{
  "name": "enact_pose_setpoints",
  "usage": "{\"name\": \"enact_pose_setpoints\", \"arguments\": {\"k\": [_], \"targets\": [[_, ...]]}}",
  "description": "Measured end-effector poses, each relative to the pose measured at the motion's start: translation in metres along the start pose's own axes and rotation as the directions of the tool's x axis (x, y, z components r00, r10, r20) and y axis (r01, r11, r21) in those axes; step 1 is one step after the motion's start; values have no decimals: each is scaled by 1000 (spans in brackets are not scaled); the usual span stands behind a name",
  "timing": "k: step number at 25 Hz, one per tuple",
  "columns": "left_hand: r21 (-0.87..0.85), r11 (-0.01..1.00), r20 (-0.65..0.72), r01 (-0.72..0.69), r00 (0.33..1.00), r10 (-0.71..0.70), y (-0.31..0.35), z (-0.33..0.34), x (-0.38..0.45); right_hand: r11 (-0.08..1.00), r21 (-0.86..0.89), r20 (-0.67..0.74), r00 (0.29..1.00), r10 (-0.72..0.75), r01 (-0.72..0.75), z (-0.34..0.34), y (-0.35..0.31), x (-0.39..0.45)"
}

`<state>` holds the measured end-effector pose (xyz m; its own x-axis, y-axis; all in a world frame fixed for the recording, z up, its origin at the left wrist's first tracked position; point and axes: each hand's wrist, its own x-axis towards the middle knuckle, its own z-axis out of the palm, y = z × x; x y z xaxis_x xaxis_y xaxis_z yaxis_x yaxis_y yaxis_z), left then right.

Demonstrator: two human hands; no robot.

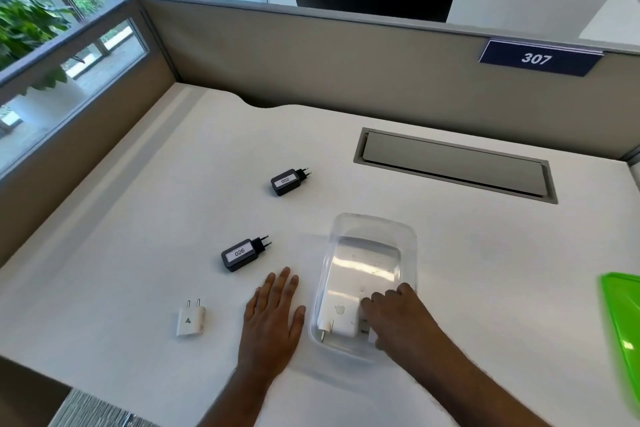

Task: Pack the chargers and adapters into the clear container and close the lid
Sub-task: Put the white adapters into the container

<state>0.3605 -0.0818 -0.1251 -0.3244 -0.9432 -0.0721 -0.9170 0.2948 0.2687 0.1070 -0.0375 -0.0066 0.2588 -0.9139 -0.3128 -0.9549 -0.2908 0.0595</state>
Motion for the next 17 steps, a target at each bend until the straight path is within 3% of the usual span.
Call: {"name": "enact_pose_setpoints", "arguments": {"k": [3, 9, 14, 17], "targets": [[2, 1000, 16, -3, 1000, 3, -3, -1, 5, 998, 57, -114, 993, -10, 17, -17, 10, 3], [-15, 1000, 13, 7, 1000, -7, -1, 1, 5, 920, 389, -226, 972, 61, 33, -80, 34, 38], [-16, 1000, 15, 15, 1000, -15, 0, -1, 6, 892, 446, -288, 956, 64, 74, -101, 45, 111], [-26, 1000, 14, 14, 1000, -14, 0, -1, 9, 910, 395, -323, 946, 7, 128, -100, 43, 165]]}}
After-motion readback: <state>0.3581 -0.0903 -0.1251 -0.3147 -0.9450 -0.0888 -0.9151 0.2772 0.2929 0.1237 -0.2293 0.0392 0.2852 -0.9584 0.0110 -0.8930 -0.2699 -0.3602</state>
